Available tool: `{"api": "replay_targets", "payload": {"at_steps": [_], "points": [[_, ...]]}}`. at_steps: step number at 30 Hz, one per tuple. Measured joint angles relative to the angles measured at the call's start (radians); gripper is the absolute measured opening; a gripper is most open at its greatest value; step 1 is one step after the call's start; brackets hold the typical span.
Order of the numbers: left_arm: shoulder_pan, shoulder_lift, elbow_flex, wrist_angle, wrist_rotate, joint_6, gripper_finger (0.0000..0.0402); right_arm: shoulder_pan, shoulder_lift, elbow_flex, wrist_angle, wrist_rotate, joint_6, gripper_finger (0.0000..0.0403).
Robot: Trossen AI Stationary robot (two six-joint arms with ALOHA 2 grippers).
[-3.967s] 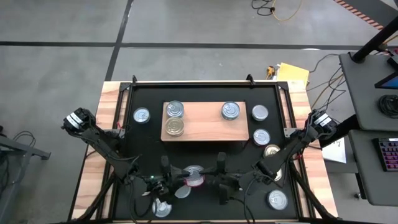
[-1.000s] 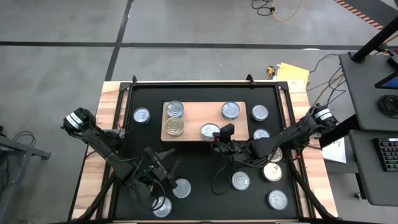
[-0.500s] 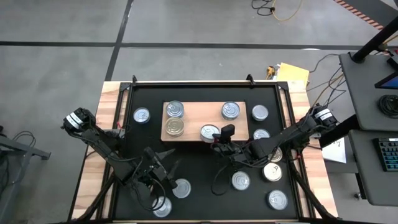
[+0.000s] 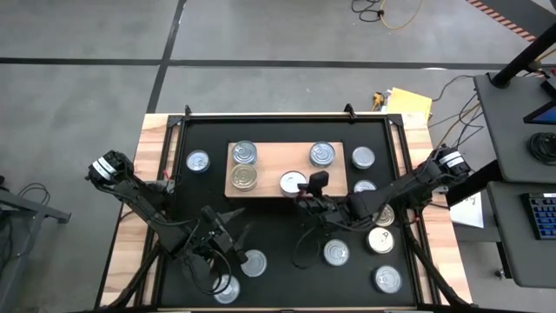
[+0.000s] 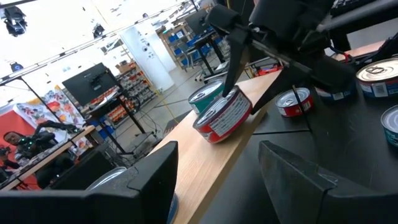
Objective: Stack canned seafood by type on shelf
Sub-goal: Put the red tuna can on the shelf
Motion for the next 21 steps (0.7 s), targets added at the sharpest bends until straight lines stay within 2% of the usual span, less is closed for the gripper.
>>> {"api": "replay_targets", "payload": {"at_steps": [15,21], "points": [[0.0,0.0,0.0,0.0,0.0,-0.005,0.0207,-0.007,-0.01,0.011,-0.008,-0.028,0.074,0.0261],[0.0,0.0,0.0,-0.002,0.001,-0.005,0.0207,0.011,-0.016,0.1,-0.082,-0.115,0.124,0.0277]]}}
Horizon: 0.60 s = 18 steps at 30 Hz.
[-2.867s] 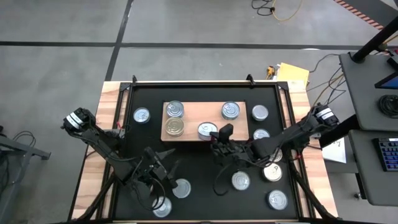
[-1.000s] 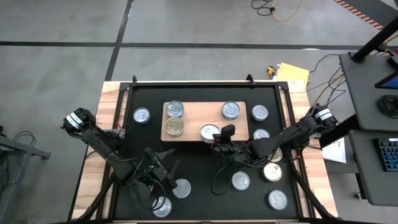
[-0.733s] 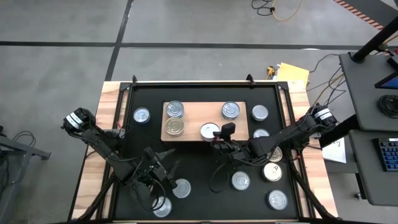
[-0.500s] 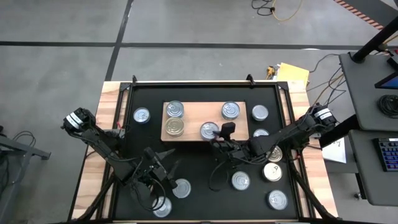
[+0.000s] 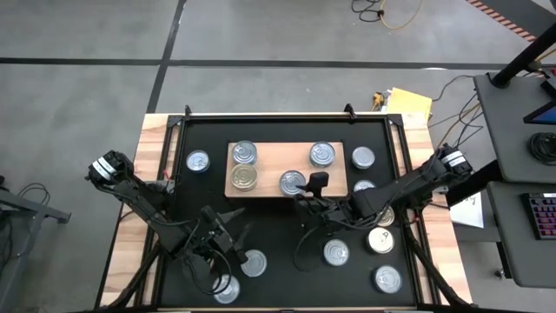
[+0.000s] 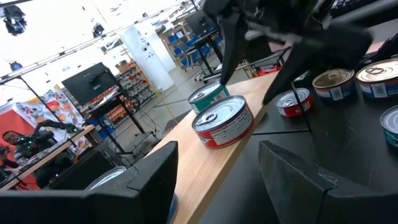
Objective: Stack canned seafood by type on shelf
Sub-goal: Put the red tuna can on the shelf
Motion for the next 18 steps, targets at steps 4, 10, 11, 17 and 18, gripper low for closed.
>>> {"api": "replay_targets", "payload": {"at_steps": [4,10,11,17,18], "points": [[0.0,0.0,0.0,-0.001,0.0,0.0,0.0207,0.001,0.0,0.065,-0.039,-0.021,0.078,0.0277],[0.0,0.0,0.0,-0.001,0.001,0.0,0.0207,-0.048,-0.007,0.183,-0.097,-0.172,0.236,0.0222],[0.0,0.0,0.0,-0.001,0.001,0.0,0.0207,-0.062,-0.008,0.199,-0.108,-0.207,0.258,0.0206],[0.0,0.0,0.0,-0.001,0.009,-0.002,0.0207,-0.146,-0.008,0.243,-0.151,-0.422,0.335,0.0078],[0.0,0.0,0.0,-0.001,0.012,-0.002,0.0207,-0.159,-0.008,0.242,-0.165,-0.443,0.33,0.0054]]}}
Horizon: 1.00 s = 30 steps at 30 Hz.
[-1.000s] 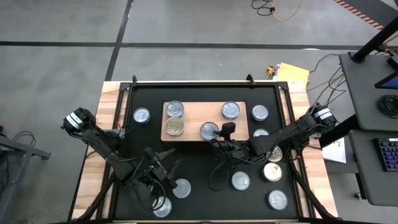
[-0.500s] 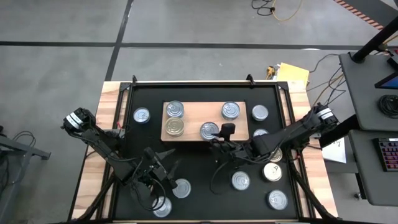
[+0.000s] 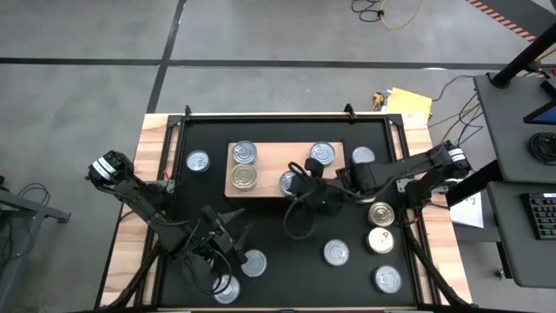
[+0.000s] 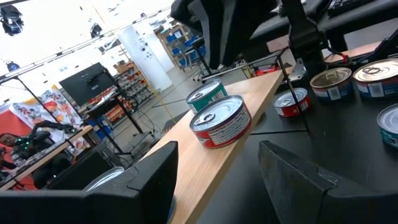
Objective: Stack canned seafood by type on shelf
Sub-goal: Put the red tuna can on the shelf
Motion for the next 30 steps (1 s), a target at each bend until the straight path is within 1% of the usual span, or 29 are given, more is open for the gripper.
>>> {"api": "replay_targets", "payload": {"at_steps": [1,2,6,16,23,30], "points": [[0.0,0.0,0.0,0.0,0.006,0.0,0.0207,-0.013,0.0,-0.003,-0.016,-0.015,-0.01,0.0031],[0.0,0.0,0.0,0.001,0.017,-0.003,0.0207,-0.025,0.0,-0.008,-0.031,-0.02,-0.019,0.0022],[0.0,0.0,0.0,0.003,0.022,-0.016,0.0207,-0.061,0.0,-0.032,-0.054,-0.04,-0.02,0.0011],[0.0,0.0,0.0,0.001,0.022,-0.016,0.0207,-0.065,0.003,-0.054,-0.026,-0.035,-0.091,0.0009],[0.0,0.0,0.0,0.0,0.022,-0.016,0.0207,-0.066,0.003,-0.119,0.042,-0.035,-0.114,0.0009],[0.0,0.0,0.0,0.001,0.022,-0.016,0.0207,-0.074,0.003,-0.158,0.072,-0.035,-0.116,0.0009]]}}
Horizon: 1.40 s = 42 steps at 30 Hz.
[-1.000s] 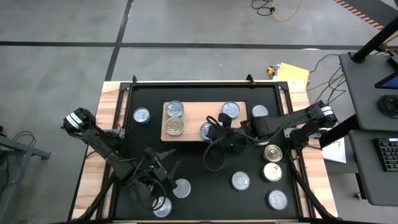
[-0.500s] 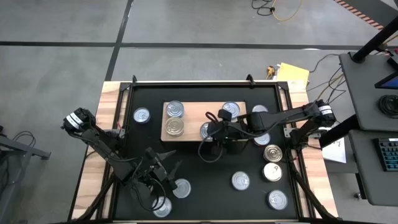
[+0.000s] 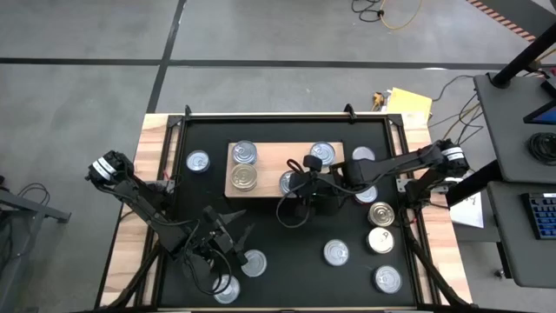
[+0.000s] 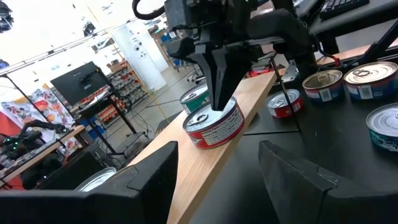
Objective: Stack canned seafood by type on shelf
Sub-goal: Put the red tuna can on the shelf
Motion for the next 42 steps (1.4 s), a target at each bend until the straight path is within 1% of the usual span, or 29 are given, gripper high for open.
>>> {"api": "replay_targets", "payload": {"at_steps": [5,15,22,42], "points": [[0.0,0.0,0.0,0.0,0.0,0.0,0.0207,-0.007,0.0,-0.038,0.057,0.0,-0.001,0.0009],[0.0,0.0,0.0,0.0,0.0,0.0,0.0207,-0.052,0.001,-0.043,0.062,0.011,-0.007,0.0009],[0.0,0.0,0.0,0.001,0.0,0.0,0.0207,-0.088,0.002,-0.055,0.108,0.014,-0.063,0.0009],[0.0,0.0,0.0,-0.001,0.0,0.0,0.0207,-0.176,0.002,-0.079,0.151,0.026,-0.159,0.0009]]}}
